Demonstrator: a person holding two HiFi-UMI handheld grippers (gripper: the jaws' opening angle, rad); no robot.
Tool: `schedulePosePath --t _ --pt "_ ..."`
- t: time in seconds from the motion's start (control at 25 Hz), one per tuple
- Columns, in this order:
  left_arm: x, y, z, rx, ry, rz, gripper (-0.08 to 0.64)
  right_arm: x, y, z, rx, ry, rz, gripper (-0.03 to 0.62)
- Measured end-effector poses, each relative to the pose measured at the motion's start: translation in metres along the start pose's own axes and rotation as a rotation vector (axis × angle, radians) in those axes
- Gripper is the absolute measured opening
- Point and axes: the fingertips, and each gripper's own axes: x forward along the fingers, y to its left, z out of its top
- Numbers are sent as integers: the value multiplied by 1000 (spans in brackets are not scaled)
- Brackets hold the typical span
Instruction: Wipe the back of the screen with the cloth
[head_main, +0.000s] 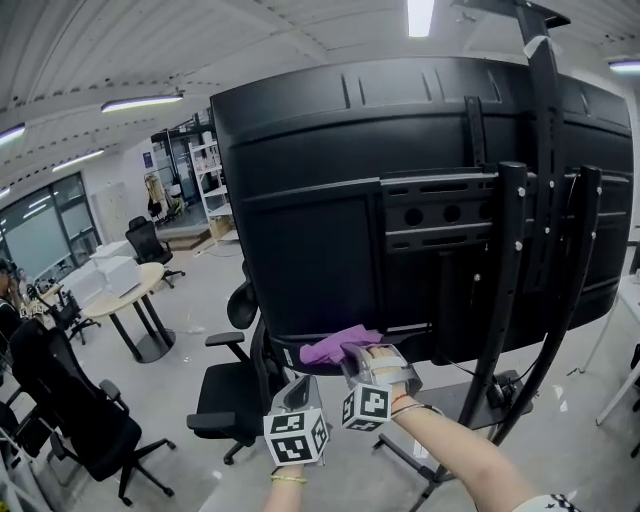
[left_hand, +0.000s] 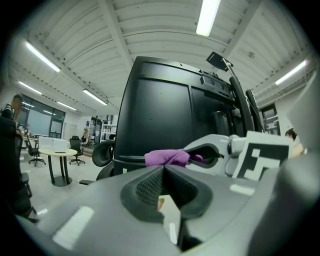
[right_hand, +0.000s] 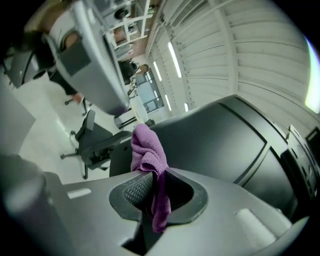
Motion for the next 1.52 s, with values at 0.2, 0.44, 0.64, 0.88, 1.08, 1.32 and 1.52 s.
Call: schedulePosePath --t 0.2,0.44,0.64,0.88,1.08,1.32,1.52 --pt "-33 -31 -1 -14 -14 -9 8 -67 -22 11 363 -212 -26 44" --pt "-75 -100 -27 -21 1 26 8 -165 -29 -43 829 -304 53 46" --pt "-104 -185 -40 -109 -4 20 8 -249 -32 -103 959 -313 71 46" --pt "-121 -302 -53 -126 11 -8 8 -348 -40 -180 991 -298 70 46" --pt "-121 -407 -69 -125 40 -77 8 -424 -62 -252 982 -255 25 46" --pt "-106 -519 -55 -109 71 -202 8 -491 -107 -337 979 -184 -73 46" --pt "-76 -591 -26 -37 79 -290 8 -519 -158 -392 952 -149 -177 46"
